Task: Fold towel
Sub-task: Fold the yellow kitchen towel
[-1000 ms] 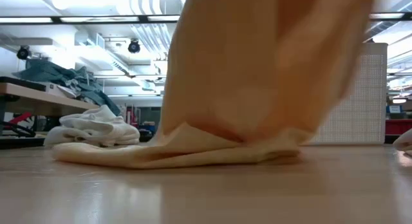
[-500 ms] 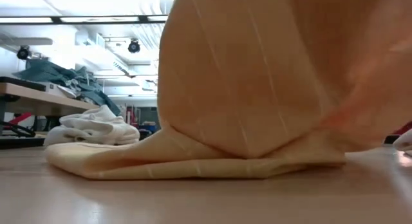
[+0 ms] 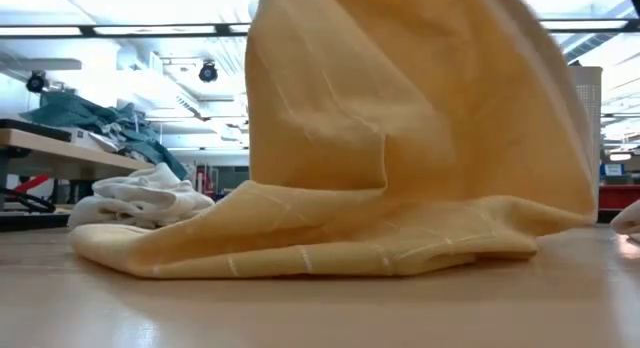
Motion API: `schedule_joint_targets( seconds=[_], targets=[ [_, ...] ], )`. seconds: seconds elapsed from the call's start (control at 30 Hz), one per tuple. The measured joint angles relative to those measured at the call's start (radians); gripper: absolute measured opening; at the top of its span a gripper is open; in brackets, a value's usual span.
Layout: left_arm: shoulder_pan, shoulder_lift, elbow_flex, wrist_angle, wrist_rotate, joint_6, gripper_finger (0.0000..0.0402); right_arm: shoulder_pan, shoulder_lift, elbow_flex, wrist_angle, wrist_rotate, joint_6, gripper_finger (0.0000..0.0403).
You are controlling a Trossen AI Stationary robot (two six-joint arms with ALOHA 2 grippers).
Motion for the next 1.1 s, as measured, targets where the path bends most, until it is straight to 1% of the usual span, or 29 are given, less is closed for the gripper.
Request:
schedule_joint_targets(
  seconds=[0.07, 0.13, 0.2, 0.3, 0.37, 0.43, 0.53, 0.63, 0.9, 0.93, 1.0, 1.1],
  targets=[
    [0.001, 0.026, 0.025, 0.000, -0.057, 0.046, 0.0208, -0.021, 0.017, 0.000, 0.009, -0.001, -0.009, 0.0000],
    [0.001, 0.055, 0.046, -0.003, -0.059, 0.089, 0.0228, -0.033, 0.031, 0.000, 0.009, -0.002, -0.022, 0.0000],
    [0.001, 0.083, 0.072, -0.005, -0.104, 0.110, 0.0244, -0.036, 0.047, 0.000, 0.012, -0.003, -0.030, 0.0000],
    [0.015, 0.123, 0.109, -0.007, -0.220, 0.111, 0.0263, -0.037, 0.062, 0.000, 0.024, -0.003, -0.049, 0.0000],
    [0.022, 0.154, 0.128, -0.019, -0.321, 0.120, 0.0270, -0.036, 0.066, 0.000, 0.029, -0.004, -0.054, 0.0000],
    [0.023, 0.183, 0.145, -0.019, -0.384, 0.151, 0.0275, -0.036, 0.068, 0.000, 0.040, -0.005, -0.063, 0.0000],
    [0.017, 0.215, 0.170, -0.016, -0.397, 0.202, 0.0280, -0.036, 0.068, 0.000, 0.040, -0.004, -0.075, 0.0000],
    [0.013, 0.244, 0.194, -0.019, -0.395, 0.208, 0.0280, -0.038, 0.068, 0.000, 0.042, -0.001, -0.082, 0.0000],
    [0.032, 0.305, 0.203, -0.018, -0.396, 0.215, 0.0263, -0.041, 0.068, 0.000, 0.050, -0.001, -0.099, 0.0000],
    [0.038, 0.312, 0.202, -0.018, -0.410, 0.215, 0.0260, -0.041, 0.068, 0.000, 0.052, -0.001, -0.099, 0.0000],
    [0.048, 0.328, 0.201, -0.018, -0.475, 0.215, 0.0254, -0.041, 0.068, 0.000, 0.058, -0.001, -0.103, 0.0000],
    [0.063, 0.333, 0.200, -0.020, -0.481, 0.198, 0.0243, -0.040, 0.068, 0.000, 0.059, -0.002, -0.113, 0.0000]
  ],
)
